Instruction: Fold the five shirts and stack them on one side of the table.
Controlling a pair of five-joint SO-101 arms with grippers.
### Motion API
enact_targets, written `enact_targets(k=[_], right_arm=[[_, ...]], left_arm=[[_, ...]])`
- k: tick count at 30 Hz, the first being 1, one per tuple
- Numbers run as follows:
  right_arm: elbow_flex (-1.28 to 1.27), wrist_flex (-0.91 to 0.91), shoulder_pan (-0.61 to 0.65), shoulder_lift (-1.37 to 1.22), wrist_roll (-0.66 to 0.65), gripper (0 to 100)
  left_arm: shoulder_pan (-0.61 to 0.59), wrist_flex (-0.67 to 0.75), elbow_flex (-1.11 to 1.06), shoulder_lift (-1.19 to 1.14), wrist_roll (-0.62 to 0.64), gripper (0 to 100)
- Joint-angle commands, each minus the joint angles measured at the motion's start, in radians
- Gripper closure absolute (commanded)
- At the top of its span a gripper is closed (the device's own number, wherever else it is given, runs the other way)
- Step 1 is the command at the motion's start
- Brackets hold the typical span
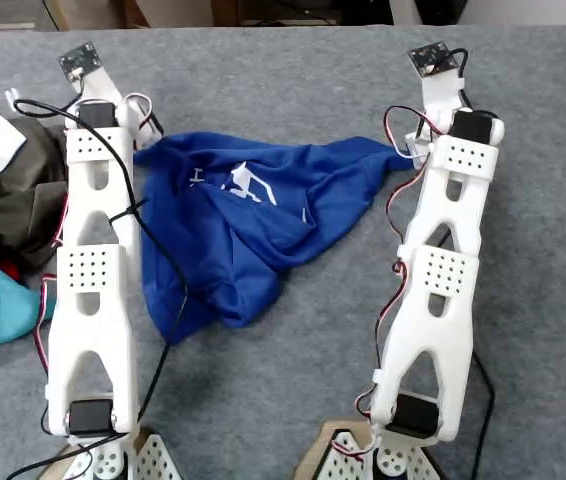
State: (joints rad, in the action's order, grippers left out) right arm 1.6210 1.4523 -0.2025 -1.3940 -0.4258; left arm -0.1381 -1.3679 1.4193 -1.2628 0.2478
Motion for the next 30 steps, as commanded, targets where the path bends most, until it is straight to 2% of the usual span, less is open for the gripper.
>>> enact_targets(k=[1,9,15,22,27,30], right_arm=[[0.045,-0.018,0.01,0.004,-0.011,99.5],[0.045,-0.018,0.016,0.004,-0.011,99.5],[0.045,-0.015,0.019,0.002,-0.011,99.5],[0.045,-0.015,0.019,0.007,-0.011,99.5],[0.047,0.025,0.021,0.093,-0.002,99.5],[0.047,0.04,0.031,0.182,0.0,99.5]], left_arm=[[0.008,-0.031,0.006,0.013,-0.041,82],[0.044,0.002,-0.02,0.004,-0.049,83],[0.052,0.009,-0.025,0.002,-0.049,98],[0.048,-0.017,-0.006,0.013,-0.005,98],[0.049,-0.141,0.239,0.065,0.052,98],[0.055,-0.164,0.25,0.13,0.051,98]])
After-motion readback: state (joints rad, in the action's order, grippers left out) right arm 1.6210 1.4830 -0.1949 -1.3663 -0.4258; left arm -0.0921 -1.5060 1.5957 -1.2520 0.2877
